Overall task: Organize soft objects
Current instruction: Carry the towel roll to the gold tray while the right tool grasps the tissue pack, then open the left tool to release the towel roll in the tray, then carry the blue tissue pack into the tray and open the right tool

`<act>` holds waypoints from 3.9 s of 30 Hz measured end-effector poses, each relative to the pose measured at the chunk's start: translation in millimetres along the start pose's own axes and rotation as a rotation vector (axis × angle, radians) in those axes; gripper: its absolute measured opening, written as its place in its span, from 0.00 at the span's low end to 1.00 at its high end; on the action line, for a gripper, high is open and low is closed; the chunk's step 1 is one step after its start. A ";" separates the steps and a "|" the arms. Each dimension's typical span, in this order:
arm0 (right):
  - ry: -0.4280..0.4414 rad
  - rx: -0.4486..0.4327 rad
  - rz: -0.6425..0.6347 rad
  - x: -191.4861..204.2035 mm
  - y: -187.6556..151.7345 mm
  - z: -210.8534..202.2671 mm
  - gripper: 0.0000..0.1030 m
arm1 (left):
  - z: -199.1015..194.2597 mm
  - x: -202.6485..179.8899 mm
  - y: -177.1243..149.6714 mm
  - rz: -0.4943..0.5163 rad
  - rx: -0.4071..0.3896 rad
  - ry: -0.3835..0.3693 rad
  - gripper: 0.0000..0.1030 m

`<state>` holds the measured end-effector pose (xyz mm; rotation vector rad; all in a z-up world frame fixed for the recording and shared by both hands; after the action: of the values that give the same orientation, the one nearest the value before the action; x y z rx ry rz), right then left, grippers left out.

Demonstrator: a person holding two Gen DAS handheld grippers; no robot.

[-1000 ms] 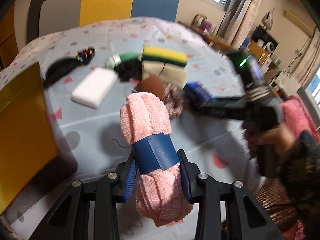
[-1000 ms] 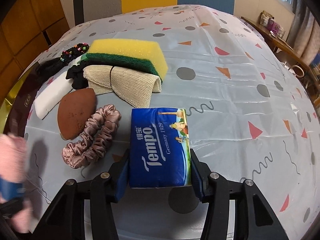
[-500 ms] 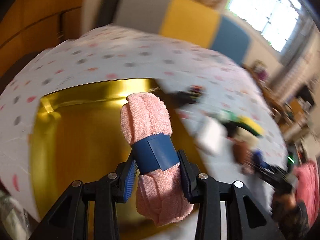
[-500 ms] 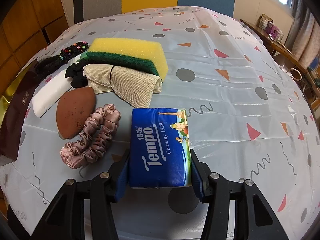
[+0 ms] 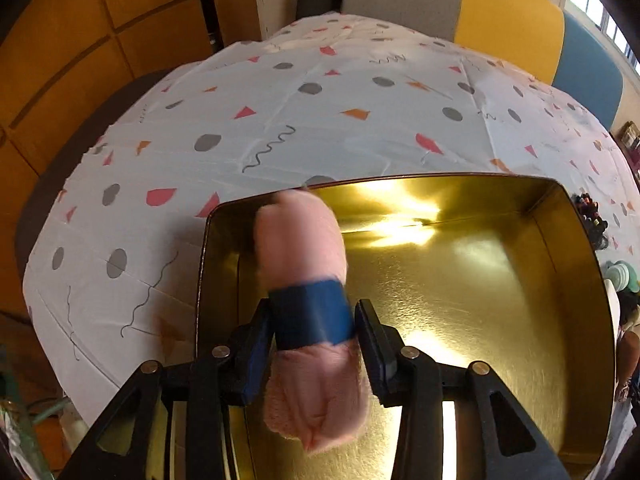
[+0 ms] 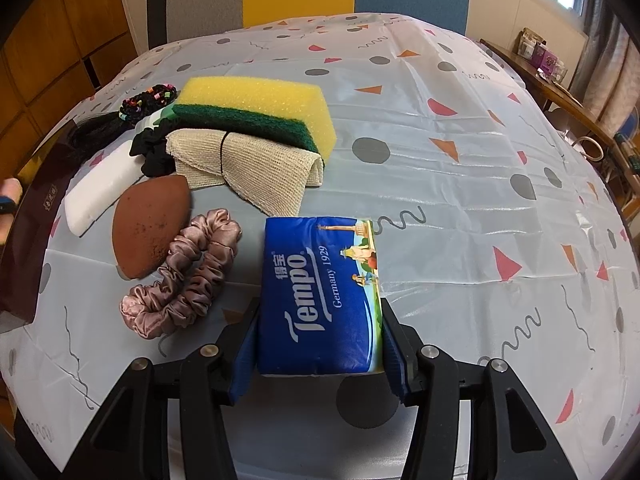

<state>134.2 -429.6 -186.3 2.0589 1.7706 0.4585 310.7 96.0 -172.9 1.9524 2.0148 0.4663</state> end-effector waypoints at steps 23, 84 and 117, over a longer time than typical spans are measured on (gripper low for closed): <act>-0.034 -0.015 -0.026 2.6 8.5 1.5 0.51 | -119.3 -31.6 -62.6 -0.022 -0.191 -0.107 0.75; 0.379 -0.023 -0.324 320.9 38.8 -83.0 0.51 | -148.7 -19.3 -140.4 -0.048 -0.231 -0.174 0.75; 0.419 -0.018 -0.248 392.7 75.7 -40.4 0.77 | -138.3 13.9 -120.7 -0.079 -0.193 -0.171 0.74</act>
<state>239.2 -48.2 -115.3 1.7891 2.2117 0.8737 142.0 103.2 -99.5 1.7304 1.8590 0.4410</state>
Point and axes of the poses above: each gripper's, at about its wrist camera, not at the fingertips, and z roughly the way its jaws point, x to its left, y to its top, the point moved 9 cm from there along z, roughly the way its jaws point
